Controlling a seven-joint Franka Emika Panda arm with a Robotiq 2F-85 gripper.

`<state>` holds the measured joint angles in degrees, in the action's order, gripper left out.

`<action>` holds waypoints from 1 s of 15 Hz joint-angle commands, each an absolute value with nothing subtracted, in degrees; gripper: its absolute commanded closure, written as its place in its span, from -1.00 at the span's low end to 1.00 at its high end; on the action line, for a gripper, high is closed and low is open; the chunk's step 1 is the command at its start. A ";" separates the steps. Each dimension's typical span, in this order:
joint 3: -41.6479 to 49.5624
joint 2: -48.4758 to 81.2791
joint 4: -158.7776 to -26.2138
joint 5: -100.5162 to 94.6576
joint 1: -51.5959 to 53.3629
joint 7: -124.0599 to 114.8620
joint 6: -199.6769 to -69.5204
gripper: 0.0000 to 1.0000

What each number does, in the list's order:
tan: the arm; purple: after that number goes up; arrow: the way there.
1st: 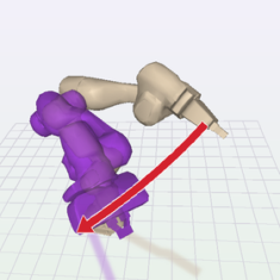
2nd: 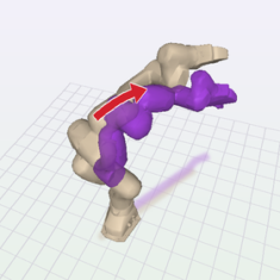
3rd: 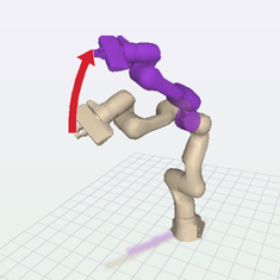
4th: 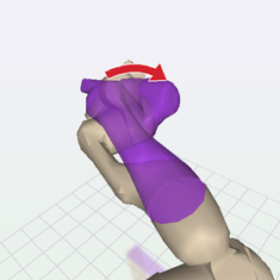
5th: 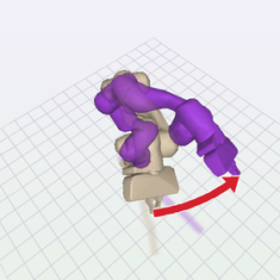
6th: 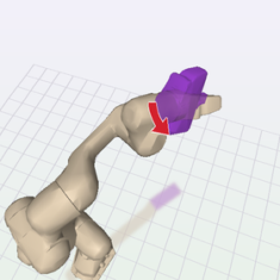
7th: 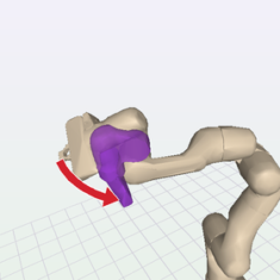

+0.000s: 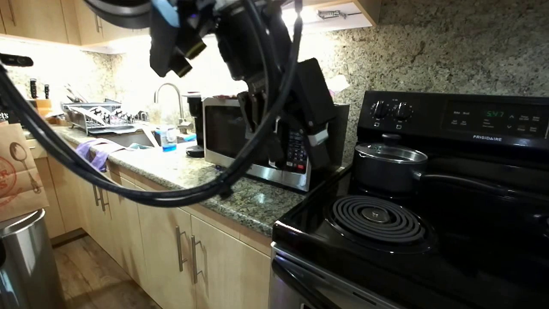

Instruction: Remove the towel from the stove and hang it on the oven door

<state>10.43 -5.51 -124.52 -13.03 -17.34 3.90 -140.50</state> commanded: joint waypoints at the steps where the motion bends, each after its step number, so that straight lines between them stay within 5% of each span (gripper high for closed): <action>1: 12.54 -16.46 -132.54 -12.86 -15.97 10.73 -134.98 -1.00; 15: 12.93 -13.16 -129.88 -13.23 -15.55 8.86 -135.38 -1.00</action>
